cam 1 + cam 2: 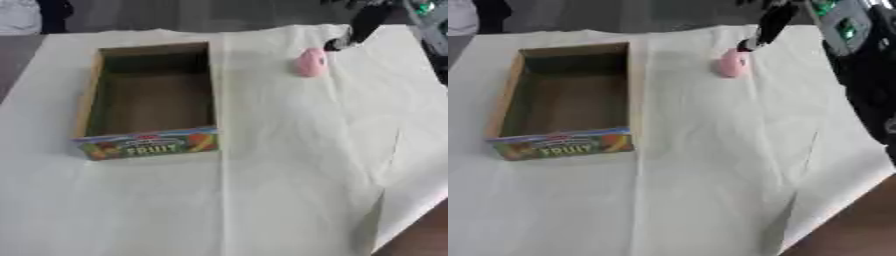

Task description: Pick up objects on the table and place them in the box.

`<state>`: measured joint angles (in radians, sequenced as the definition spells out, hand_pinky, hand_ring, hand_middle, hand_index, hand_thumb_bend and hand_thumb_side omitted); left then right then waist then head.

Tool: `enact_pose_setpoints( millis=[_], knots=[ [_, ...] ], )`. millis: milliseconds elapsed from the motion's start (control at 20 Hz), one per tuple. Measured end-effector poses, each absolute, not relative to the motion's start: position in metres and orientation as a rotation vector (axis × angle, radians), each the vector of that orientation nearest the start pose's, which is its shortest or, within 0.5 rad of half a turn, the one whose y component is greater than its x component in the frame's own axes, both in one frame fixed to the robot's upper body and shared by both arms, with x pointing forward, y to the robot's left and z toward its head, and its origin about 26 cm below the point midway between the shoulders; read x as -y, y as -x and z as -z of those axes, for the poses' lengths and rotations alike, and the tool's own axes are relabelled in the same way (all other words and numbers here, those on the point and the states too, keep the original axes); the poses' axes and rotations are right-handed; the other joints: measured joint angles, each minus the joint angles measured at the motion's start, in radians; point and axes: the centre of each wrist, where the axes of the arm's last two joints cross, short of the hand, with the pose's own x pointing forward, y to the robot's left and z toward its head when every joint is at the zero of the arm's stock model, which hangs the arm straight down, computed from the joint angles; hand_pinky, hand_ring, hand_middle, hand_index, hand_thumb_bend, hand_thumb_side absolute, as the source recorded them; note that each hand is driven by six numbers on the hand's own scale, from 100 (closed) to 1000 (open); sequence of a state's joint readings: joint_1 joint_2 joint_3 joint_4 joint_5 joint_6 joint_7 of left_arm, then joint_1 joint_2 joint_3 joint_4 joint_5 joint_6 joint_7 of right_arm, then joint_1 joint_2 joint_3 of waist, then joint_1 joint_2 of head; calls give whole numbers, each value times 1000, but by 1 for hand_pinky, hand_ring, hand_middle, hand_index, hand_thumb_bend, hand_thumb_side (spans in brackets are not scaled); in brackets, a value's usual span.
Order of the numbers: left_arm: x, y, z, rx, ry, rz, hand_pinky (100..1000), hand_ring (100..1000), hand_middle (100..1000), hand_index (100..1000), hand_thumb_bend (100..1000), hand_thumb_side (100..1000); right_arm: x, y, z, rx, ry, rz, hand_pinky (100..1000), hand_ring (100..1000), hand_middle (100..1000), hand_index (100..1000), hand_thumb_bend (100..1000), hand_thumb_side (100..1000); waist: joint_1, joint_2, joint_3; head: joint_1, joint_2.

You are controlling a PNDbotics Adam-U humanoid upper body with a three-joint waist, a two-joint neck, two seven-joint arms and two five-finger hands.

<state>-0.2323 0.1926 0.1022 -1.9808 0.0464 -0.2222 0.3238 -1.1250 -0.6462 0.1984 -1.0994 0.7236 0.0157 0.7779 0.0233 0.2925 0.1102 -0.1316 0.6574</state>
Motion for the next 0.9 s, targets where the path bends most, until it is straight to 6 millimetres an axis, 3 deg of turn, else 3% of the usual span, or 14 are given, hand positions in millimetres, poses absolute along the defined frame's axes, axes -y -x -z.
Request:
enact_pose_setpoints(
  millis=[300, 900],
  knots=[
    [-271, -296, -172, 2437, -246, -239, 787, 599, 615, 823, 100, 552, 284, -466, -341, 1179, 875, -1539, 816, 914, 836, 945, 446, 100, -1, 9, 5, -13, -10],
    [-269, -297, -173, 2438, -237, -243, 787, 596, 614, 819, 100, 552, 279, -484, -316, 1051, 843, -1558, 815, 915, 838, 943, 432, 100, -6, 23, 13, -21, -24]
  ],
)
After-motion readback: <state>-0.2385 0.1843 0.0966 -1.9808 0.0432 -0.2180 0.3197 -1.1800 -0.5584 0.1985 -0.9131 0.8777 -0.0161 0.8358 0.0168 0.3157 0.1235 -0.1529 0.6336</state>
